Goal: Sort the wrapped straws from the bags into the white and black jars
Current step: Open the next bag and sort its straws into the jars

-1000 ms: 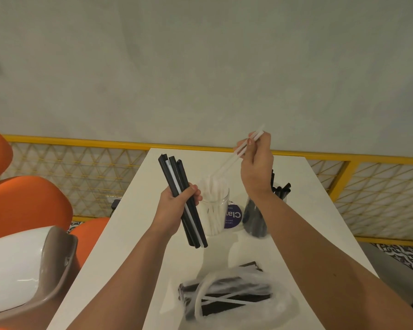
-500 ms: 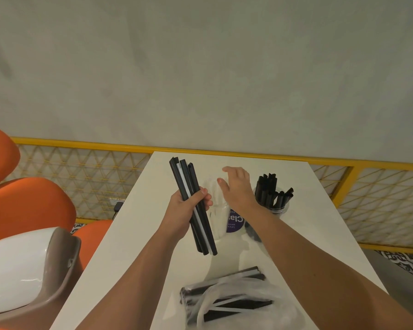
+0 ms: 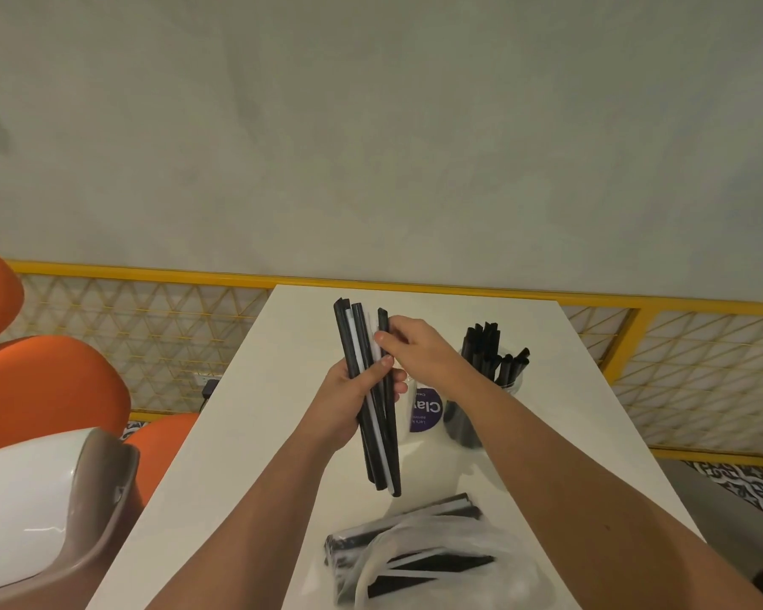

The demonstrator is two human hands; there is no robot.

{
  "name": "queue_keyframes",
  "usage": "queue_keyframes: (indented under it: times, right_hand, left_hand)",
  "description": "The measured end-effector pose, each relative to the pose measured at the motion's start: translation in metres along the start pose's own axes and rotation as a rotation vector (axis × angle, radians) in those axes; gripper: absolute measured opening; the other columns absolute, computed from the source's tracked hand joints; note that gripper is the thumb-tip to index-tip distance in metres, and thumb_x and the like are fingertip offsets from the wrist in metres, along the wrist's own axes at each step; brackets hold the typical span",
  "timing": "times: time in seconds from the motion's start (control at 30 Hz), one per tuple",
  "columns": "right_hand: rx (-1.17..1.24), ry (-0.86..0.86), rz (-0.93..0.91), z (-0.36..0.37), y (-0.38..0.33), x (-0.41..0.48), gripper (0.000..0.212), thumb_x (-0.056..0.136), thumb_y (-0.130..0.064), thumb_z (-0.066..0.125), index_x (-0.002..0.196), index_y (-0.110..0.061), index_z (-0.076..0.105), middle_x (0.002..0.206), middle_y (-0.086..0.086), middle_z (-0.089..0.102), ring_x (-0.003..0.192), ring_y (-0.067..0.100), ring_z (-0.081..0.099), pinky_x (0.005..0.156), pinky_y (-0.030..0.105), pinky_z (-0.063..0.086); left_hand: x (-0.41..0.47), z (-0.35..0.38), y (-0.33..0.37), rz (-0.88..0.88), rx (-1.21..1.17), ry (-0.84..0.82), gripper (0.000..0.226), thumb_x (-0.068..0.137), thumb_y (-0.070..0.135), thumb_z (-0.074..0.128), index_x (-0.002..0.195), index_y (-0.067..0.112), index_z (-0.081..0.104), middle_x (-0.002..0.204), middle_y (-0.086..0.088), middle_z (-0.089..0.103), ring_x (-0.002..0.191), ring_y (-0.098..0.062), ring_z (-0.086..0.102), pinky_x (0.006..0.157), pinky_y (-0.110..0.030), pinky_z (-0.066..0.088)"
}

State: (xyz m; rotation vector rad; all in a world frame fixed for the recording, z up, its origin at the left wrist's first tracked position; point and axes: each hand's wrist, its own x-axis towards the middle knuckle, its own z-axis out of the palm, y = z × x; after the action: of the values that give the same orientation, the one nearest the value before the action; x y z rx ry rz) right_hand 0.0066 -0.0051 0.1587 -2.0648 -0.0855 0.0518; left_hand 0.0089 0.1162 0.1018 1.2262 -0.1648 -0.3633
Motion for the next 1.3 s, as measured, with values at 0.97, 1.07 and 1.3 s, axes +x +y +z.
queue_keyframes:
  times: [0.97,1.07,1.3]
  right_hand:
    - [-0.005,0.319,-0.056,-0.053,-0.016,0.010,0.025,0.098,-0.022,0.042,0.109,-0.001,0.050,0.081,0.001,0.047,0.064,0.008,0.044,0.055,0.019,0.038]
    - [0.314,0.396,-0.021,-0.075,-0.021,0.010,0.020,0.101,-0.017,0.033,0.112,-0.004,0.044,0.084,0.003,0.055,0.074,0.015,0.057,0.063,0.018,0.049]
    - [0.645,0.771,-0.113,-0.128,-0.021,0.001,0.012,0.102,-0.014,0.026,0.096,-0.013,0.036,0.071,0.005,0.054,0.052,0.015,0.061,0.063,0.032,0.057]
  left_hand:
    - [0.009,0.021,-0.003,0.022,0.472,-0.107,0.013,0.089,0.016,0.062,0.078,0.010,0.056,0.058,-0.007,0.055,0.053,-0.017,0.051,0.066,-0.025,0.045]
    - [0.012,0.022,-0.002,0.011,0.538,-0.175,0.013,0.088,0.020,0.064,0.081,0.012,0.056,0.058,-0.005,0.055,0.054,-0.017,0.051,0.062,-0.020,0.045]
    - [0.018,0.007,-0.004,-0.041,0.499,-0.060,0.017,0.091,0.022,0.060,0.083,0.009,0.055,0.062,-0.003,0.049,0.054,-0.015,0.045,0.062,-0.026,0.044]
